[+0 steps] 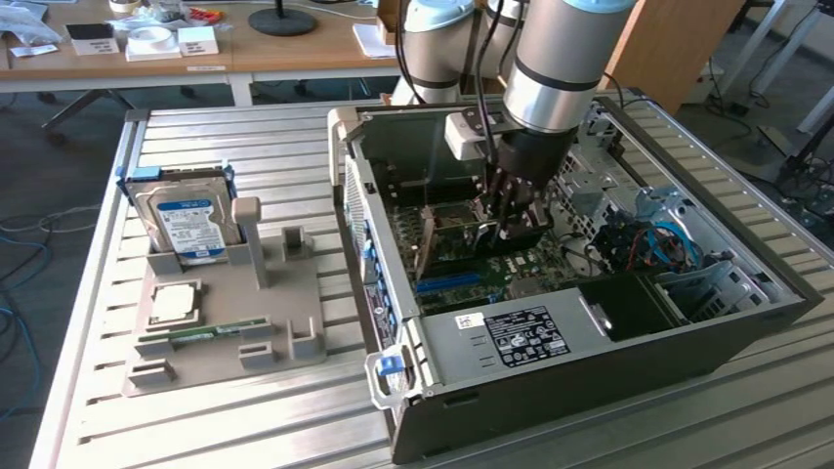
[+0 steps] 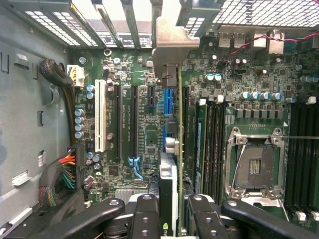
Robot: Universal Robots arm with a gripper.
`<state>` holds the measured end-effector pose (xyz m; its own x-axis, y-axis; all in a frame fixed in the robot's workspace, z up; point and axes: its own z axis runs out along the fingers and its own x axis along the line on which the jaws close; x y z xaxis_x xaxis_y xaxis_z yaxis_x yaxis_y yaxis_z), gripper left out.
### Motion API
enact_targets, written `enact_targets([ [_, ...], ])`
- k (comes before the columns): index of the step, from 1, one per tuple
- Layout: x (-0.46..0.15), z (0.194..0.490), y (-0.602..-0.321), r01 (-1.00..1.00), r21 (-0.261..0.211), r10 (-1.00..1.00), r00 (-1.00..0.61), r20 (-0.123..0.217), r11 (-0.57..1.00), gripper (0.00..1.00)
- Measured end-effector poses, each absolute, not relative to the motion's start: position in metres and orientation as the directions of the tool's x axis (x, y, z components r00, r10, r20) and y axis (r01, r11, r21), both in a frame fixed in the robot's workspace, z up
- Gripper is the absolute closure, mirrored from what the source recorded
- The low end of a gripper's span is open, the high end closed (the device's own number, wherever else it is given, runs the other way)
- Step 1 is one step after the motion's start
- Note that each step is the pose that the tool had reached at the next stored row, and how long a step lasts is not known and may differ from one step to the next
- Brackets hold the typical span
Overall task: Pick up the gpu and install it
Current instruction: 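Insert the gpu into the slot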
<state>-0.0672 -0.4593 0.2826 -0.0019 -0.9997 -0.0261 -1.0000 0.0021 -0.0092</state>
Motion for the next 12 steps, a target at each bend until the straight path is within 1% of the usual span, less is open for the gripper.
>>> enact_targets([
  [12, -0.0672, 0.2817, -0.4593, -1.000, -0.009, -1.000, -0.002, -0.026, 0.002, 0.73],
])
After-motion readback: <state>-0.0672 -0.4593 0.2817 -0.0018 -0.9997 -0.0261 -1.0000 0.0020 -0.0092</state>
